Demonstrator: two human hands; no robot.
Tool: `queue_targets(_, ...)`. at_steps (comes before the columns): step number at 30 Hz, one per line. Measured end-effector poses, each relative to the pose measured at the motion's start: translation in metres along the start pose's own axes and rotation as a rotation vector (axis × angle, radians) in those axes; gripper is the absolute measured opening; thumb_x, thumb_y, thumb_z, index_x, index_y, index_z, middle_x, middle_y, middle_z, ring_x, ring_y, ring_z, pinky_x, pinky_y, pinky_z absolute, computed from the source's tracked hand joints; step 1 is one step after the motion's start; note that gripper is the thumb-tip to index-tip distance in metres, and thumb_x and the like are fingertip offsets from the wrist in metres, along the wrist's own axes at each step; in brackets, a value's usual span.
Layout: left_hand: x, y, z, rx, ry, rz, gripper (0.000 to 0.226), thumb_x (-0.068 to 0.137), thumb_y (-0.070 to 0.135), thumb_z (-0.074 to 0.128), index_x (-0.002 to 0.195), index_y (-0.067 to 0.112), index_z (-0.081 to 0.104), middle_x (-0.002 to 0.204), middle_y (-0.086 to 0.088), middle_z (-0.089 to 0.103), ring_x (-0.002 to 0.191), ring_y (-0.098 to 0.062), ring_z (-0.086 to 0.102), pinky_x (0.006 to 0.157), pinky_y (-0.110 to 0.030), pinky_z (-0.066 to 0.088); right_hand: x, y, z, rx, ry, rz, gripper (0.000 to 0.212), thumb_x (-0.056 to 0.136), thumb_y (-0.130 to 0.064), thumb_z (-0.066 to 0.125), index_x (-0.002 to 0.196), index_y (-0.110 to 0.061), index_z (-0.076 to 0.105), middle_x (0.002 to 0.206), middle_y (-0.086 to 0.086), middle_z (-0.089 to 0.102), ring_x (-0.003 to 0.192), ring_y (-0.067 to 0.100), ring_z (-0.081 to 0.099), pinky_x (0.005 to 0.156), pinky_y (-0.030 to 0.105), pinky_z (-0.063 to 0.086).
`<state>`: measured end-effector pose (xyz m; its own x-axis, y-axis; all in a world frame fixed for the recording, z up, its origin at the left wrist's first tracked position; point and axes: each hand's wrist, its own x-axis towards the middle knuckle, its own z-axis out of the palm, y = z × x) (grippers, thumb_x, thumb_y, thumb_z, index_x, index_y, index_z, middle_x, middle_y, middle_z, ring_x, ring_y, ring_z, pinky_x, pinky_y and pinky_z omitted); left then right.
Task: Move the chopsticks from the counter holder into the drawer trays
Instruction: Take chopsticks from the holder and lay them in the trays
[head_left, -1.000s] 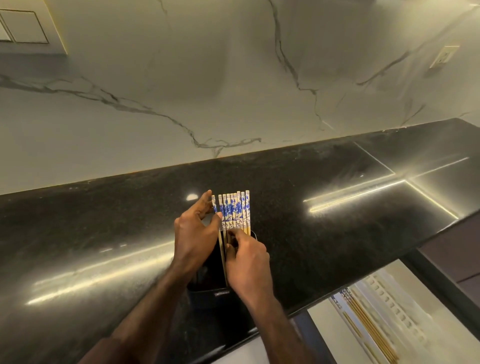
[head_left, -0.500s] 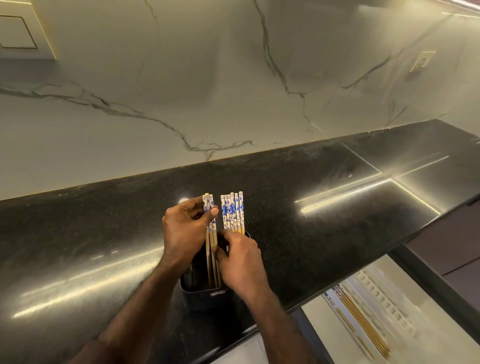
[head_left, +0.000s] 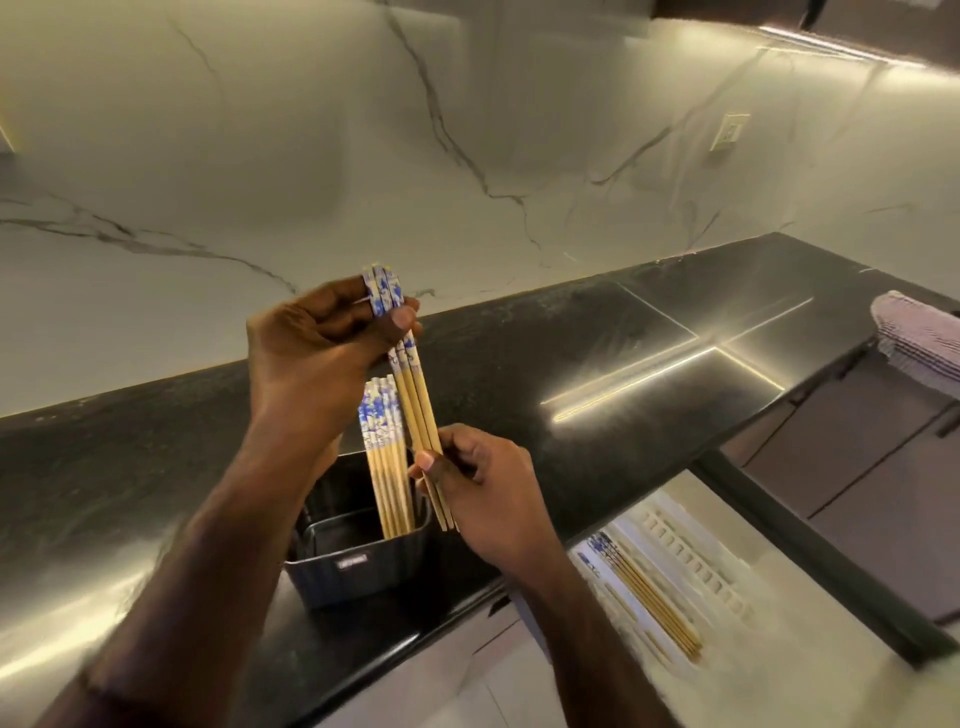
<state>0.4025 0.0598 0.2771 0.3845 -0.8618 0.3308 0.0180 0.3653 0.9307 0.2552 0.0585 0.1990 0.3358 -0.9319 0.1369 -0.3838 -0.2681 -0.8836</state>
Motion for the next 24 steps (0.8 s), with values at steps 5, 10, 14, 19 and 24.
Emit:
queue_targets(5,-0.053,0.019,0.064,-0.050,-0.049,0.024,0.028,0.075,0.012,0.072,0.103,0.016,0.069,0.094,-0.001,0.077,0.088,-0.021,0.074,0.078,-0.030,0.059,-0.047,0.013,-0.061,-0.065,0.079,-0.042,0.011,0.093,-0.025,0.061,0.101,-0.023,0.069,0.088,-0.007,0.073,0.081,0.007,0.069,0.076,0.032,0.060)
queue_targets(10,-0.132,0.003,0.146,-0.046,-0.146,-0.097,0.032,0.074,0.017,0.070,0.106,0.013,0.069,0.095,-0.004,0.076,0.088,-0.020,0.074,0.080,-0.033,0.059,-0.127,0.060,-0.136,-0.197,0.117,0.030,0.014,0.093,-0.030,0.060,0.091,-0.020,0.069,0.081,-0.004,0.073,0.073,0.008,0.068,0.070,0.026,0.058)
queue_targets(14,-0.187,-0.018,0.219,-0.076,-0.181,-0.204,0.018,0.076,0.009,0.072,0.090,0.020,0.071,0.087,-0.006,0.077,0.082,-0.021,0.074,0.073,-0.028,0.060,-0.179,0.103,-0.203,-0.302,0.123,0.151,0.019,0.093,-0.028,0.059,0.082,-0.019,0.070,0.076,-0.005,0.072,0.068,0.005,0.064,0.062,0.011,0.045)
queue_targets(19,-0.212,-0.065,0.290,0.008,-0.175,-0.334,0.012,0.077,0.010,0.077,0.088,0.010,0.073,0.077,-0.007,0.076,0.076,-0.023,0.075,0.073,-0.036,0.060,-0.210,0.159,-0.267,-0.371,0.121,0.291,0.028,0.092,-0.025,0.061,0.064,-0.028,0.058,0.080,0.002,0.074,0.074,0.018,0.069,0.070,0.033,0.054)
queue_targets(24,-0.211,-0.118,0.344,0.128,-0.221,-0.417,0.017,0.080,0.013,0.074,0.095,0.007,0.070,0.081,-0.006,0.075,0.074,-0.015,0.075,0.064,-0.025,0.060,-0.207,0.209,-0.301,-0.392,0.101,0.401,0.016,0.094,-0.027,0.060,0.078,-0.023,0.064,0.087,0.003,0.075,0.075,0.020,0.070,0.072,0.037,0.058)
